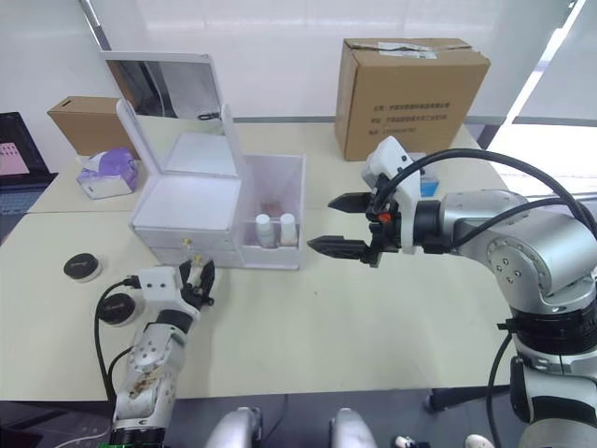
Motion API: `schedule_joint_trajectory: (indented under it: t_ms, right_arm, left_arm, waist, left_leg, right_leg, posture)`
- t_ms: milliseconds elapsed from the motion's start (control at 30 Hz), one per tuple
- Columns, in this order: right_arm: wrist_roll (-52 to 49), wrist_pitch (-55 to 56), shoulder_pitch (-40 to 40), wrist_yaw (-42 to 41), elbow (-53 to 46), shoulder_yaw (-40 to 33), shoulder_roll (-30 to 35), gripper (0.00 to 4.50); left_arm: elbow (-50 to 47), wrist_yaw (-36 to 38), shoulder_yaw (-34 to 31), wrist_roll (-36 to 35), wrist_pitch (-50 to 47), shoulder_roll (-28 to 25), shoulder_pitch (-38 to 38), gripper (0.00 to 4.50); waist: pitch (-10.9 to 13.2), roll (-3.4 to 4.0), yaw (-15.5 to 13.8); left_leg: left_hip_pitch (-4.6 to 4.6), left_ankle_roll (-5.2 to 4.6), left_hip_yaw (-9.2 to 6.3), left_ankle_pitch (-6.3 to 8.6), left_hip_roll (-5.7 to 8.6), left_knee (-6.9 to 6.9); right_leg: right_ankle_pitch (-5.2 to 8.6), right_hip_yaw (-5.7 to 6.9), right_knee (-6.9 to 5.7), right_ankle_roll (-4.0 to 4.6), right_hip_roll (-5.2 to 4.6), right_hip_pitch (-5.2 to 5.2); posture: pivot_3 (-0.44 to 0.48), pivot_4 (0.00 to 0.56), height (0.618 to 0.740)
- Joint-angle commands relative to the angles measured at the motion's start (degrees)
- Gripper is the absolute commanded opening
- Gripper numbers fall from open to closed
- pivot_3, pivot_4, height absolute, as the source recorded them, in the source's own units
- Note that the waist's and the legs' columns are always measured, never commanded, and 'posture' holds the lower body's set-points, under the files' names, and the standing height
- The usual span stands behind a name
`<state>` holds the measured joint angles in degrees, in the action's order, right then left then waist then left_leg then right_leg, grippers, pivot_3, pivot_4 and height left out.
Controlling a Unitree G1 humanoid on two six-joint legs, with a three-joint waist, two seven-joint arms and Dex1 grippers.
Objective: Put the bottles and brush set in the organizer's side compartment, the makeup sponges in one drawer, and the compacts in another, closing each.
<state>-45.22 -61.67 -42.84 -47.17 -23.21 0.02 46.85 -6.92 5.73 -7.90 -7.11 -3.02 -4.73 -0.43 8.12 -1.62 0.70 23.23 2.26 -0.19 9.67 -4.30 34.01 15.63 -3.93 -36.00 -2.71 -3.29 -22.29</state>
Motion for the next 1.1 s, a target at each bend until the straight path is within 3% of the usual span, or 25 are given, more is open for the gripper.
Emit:
schedule_joint_trajectory:
  t_ms: [33,400,500,633,1100]
  right_arm:
    - [0.35,1.31,-0.41,-0.08,-1.39,-0.54,0.17,4.50]
    - [0.37,1.57,-0.33,0.14,-1.14,-0.67,-0.55,4.50]
    - [0.66,1.72,-0.28,0.28,-1.07,-0.71,-0.62,4.50]
    - [0.75,1.86,-0.14,0.18,-0.93,-0.79,-0.59,4.50]
    - [0.73,1.94,2.05,0.73,-2.17,-0.87,-1.92,4.50]
  left_arm:
    - [-2.73,-1.11,0.48,0.74,2.02,0.54,-0.29,2.39]
    - [-0.72,-1.01,0.61,-0.30,0.42,0.81,-0.50,2.39]
    - [-0.32,-0.93,0.90,0.15,0.70,0.65,-0.67,1.80]
    - [-0.33,-0.68,1.30,0.46,1.61,0.56,-0.57,0.58]
    - [-13.04,8.04,1.14,-7.91,-5.16,-3.95,10.86,0.55]
  waist:
    - [0.00,0.00,-0.04]
    - [0.00,0.00,0.00]
    - [0.00,0.00,0.01]
    - [0.00,0.00,-0.03]
    - [0.00,0.00,-0.02]
  left_leg:
    - [0.00,0.00,0.00,0.00,0.00,0.00]
    - [0.00,0.00,0.00,0.00,0.00,0.00]
    - [0.00,0.00,0.00,0.00,0.01,0.00]
    - [0.00,0.00,0.00,0.00,0.01,0.00]
    - [0.02,0.01,0.02,0.01,0.00,-0.01]
  right_leg:
    - [0.00,0.00,0.00,0.00,0.00,0.00]
    - [0.00,-0.01,0.01,0.00,0.00,-0.01]
    - [0.00,-0.01,0.01,0.00,0.00,-0.01]
    - [0.00,-0.01,0.01,0.00,0.00,0.00]
    - [0.20,-0.04,0.08,0.34,-0.03,-0.01]
  posture:
    - [0.000,0.150,0.740]
    - [0.000,0.150,0.740]
    - [0.000,0.150,0.740]
    - [0.000,0.150,0.740]
    - [0.000,0.150,0.740]
